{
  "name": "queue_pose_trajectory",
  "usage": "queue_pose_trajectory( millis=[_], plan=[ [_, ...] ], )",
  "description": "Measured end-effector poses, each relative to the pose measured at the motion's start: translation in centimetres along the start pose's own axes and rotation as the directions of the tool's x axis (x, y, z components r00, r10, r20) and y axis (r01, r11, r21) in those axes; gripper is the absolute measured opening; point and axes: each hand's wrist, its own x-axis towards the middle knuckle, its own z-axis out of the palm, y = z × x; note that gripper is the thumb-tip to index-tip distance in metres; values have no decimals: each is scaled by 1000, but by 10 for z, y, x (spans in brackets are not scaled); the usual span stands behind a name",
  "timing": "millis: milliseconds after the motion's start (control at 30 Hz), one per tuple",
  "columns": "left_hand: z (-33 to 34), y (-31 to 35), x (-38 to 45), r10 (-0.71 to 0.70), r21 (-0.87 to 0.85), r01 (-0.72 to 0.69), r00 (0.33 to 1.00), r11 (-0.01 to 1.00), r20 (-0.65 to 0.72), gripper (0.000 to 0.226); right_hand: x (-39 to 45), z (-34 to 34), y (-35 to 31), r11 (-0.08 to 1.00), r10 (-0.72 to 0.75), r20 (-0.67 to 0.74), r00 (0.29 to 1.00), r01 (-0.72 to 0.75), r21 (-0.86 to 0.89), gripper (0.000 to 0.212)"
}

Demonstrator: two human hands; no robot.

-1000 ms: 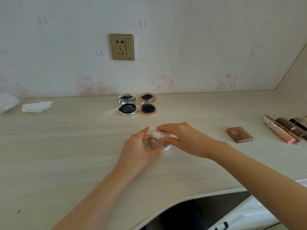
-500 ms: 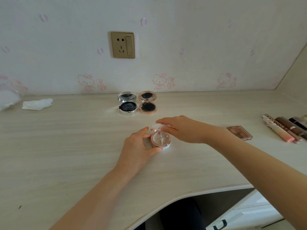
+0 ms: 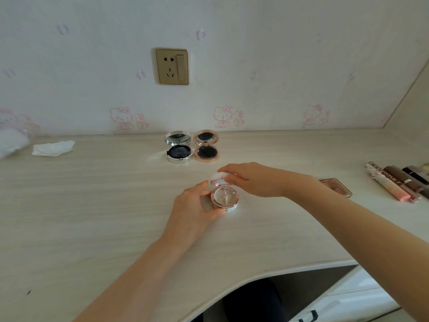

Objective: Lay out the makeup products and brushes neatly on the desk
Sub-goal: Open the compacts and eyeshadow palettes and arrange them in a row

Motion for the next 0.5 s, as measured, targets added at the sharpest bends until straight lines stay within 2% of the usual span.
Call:
queue_pose_trajectory(
  millis=[133, 200, 367, 500],
  plan=[
    [0, 1, 0, 13, 5, -13, 1000, 1000, -1, 82, 1, 1, 2, 1000, 13, -11, 1000, -13, 26, 40],
    [0, 1, -1, 13, 8, -13, 1000, 1000, -3, 82, 1, 4, 4, 995, 16, -49, 999, -12, 98, 44],
    [1, 1, -1, 19, 35, -19, 1000, 999, -15, 82, -12, 22, 11, 951, 109, -281, 954, -18, 307, 53],
    [2, 1, -2, 18, 46, -16, 999, 999, -39, 83, -29, 50, 21, 953, 188, -351, 917, -83, 292, 56]
  ],
)
